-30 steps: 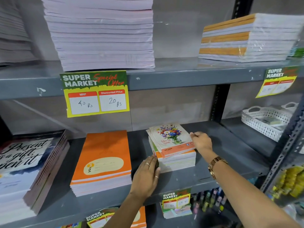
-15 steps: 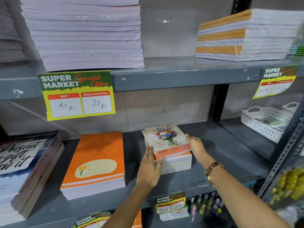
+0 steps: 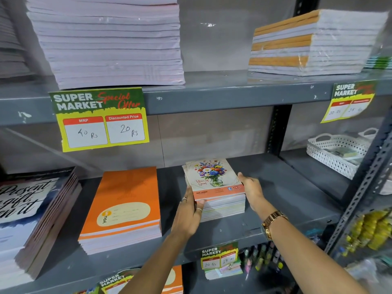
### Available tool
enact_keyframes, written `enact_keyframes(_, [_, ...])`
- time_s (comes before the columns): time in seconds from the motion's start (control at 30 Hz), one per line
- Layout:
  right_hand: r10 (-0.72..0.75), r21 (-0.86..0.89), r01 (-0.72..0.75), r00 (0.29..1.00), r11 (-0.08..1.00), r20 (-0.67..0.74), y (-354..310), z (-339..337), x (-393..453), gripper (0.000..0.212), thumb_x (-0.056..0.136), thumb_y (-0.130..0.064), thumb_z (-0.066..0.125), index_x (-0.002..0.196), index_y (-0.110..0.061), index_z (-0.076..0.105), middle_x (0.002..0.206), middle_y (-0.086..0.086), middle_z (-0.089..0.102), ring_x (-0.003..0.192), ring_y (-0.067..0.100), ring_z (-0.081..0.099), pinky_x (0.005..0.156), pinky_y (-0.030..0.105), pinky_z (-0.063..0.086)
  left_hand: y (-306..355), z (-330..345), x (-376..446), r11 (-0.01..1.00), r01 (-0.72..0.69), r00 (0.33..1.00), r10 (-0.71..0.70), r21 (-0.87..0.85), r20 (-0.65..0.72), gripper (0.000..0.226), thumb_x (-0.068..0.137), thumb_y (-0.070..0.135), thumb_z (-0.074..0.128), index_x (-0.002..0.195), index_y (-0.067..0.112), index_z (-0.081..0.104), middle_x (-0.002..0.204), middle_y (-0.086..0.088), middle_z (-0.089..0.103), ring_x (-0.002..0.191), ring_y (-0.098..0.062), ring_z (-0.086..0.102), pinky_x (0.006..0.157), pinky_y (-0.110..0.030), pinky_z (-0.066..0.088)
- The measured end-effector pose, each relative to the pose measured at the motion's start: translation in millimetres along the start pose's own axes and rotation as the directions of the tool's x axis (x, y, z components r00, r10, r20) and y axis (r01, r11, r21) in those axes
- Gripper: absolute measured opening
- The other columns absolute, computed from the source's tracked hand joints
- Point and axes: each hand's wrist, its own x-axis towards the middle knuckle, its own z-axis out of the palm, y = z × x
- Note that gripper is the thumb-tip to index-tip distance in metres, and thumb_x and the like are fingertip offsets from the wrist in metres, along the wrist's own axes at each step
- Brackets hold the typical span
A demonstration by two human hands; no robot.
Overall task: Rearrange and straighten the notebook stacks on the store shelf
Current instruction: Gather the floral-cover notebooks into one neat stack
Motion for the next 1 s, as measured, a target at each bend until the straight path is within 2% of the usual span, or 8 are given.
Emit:
enact_keyframes(0.1, [-0.011, 0.024, 0.011, 1.0, 1.0, -0.007, 3.3, -0.5, -2.7, 0.035, 0.093, -0.031, 0.053, 0.066, -0.008, 0.059, 0.066, 0.008, 0.064, 0.058, 0.022, 0.06, 0.058, 0.029, 0.047, 1.6, -4.0, -0.7, 1.0, 0.001, 1.0, 0.0, -0.016, 0.02, 0.043, 0.097, 0.031, 0.039, 0.139, 0.029, 0.028, 0.14, 0.003, 0.049, 0.127, -0.021, 0.047, 0.106, -0.046, 0.044])
enact_keyframes(0.23, [-0.018, 0.017, 0.018, 1.0, 1.0, -0.025, 6.3, -0.6, -8.3, 0.036, 0.093, -0.03, 0.053, 0.064, -0.009, 0.059, 0.065, 0.007, 0.064, 0.057, 0.021, 0.06, 0.055, 0.027, 0.045, 4.4, -6.8, -2.2, 1.0, 0.003, 0.999, -0.002, -0.016, 0.047, 0.045, 0.098, 0.029, 0.038, 0.141, 0.027, 0.025, 0.14, 0.0, 0.049, 0.127, -0.023, 0.047, 0.106, -0.047, 0.044])
enact_keyframes(0.33, [-0.007, 0.023, 0.008, 1.0, 1.0, -0.024, 6.7, -0.4, -12.6, 0.033, 0.093, -0.03, 0.052, 0.07, -0.007, 0.06, 0.07, 0.008, 0.065, 0.061, 0.022, 0.062, 0.056, 0.028, 0.045, 4.6, -8.2, -1.4, 1.0, 0.009, 0.998, -0.008, -0.022, 0.063, 0.046, 0.098, 0.028, 0.037, 0.142, 0.027, 0.023, 0.141, -0.001, 0.049, 0.128, -0.024, 0.046, 0.105, -0.048, 0.044])
enact_keyframes(0.43, [-0.001, 0.025, 0.002, 1.0, 1.0, -0.029, 6.8, 0.8, -15.6, 0.03, 0.094, -0.029, 0.052, 0.094, -0.001, 0.062, 0.084, 0.013, 0.067, 0.077, 0.029, 0.065, 0.067, 0.032, 0.05, 5.1, -10.0, -0.5, 0.999, 0.025, 0.996, -0.023, -0.025, 0.081, 0.047, 0.098, 0.026, 0.037, 0.142, 0.029, 0.021, 0.14, 0.0, 0.049, 0.129, -0.024, 0.046, 0.105, -0.047, 0.045])
enact_keyframes(0.6, [-0.088, -0.087, 0.087, 0.996, 0.992, -0.007, 7.8, 3.2, -18.6, 0.029, 0.096, -0.029, 0.047, 0.086, -0.008, 0.066, 0.073, 0.005, 0.067, 0.072, 0.024, 0.064, 0.073, 0.035, 0.05, 8.2, -10.9, -2.5, 1.0, 0.031, 0.997, -0.031, -0.001, 0.077, 0.051, 0.098, 0.025, 0.041, 0.142, 0.03, 0.018, 0.141, 0.003, 0.048, 0.128, -0.024, 0.048, 0.103, -0.048, 0.046])
enact_keyframes(0.77, [-0.183, -0.206, 0.184, 0.983, 0.961, 0.025, 10.9, 6.0, -18.0, 0.023, 0.097, -0.016, 0.044, 0.098, -0.018, 0.067, 0.088, 0.008, 0.07, 0.083, 0.026, 0.066, 0.084, 0.041, 0.054, 8.9, -9.3, -5.2, 0.999, 0.031, 0.998, -0.032, 0.021, 0.057, 0.058, 0.096, 0.019, 0.047, 0.144, 0.029, 0.015, 0.142, 0.003, 0.046, 0.129, -0.023, 0.047, 0.101, -0.049, 0.047])
enact_keyframes(0.9, [-0.191, -0.216, 0.188, 0.982, 0.958, 0.009, 8.7, 4.4, -13.1, 0.028, 0.097, -0.011, 0.041, 0.104, -0.011, 0.068, 0.088, 0.009, 0.069, 0.081, 0.023, 0.064, 0.08, 0.038, 0.053, 8.6, -10.2, -4.3, 0.999, 0.033, 0.998, -0.035, 0.043, 0.051, 0.056, 0.096, 0.017, 0.045, 0.143, 0.028, 0.018, 0.14, 0.002, 0.048, 0.127, -0.022, 0.049, 0.101, -0.048, 0.048])
enact_keyframes(1.0, [-0.185, -0.24, 0.182, 0.983, 0.954, 0.012, 6.4, 5.1, -9.6, 0.03, 0.097, -0.009, 0.038, 0.106, -0.007, 0.067, 0.086, 0.01, 0.067, 0.077, 0.022, 0.061, 0.067, 0.029, 0.049, 8.9, -11.4, -4.0, 0.999, 0.029, 0.998, -0.032, 0.04, 0.055, 0.054, 0.096, 0.015, 0.045, 0.142, 0.03, 0.02, 0.139, 0.003, 0.049, 0.127, -0.022, 0.049, 0.102, -0.05, 0.047])
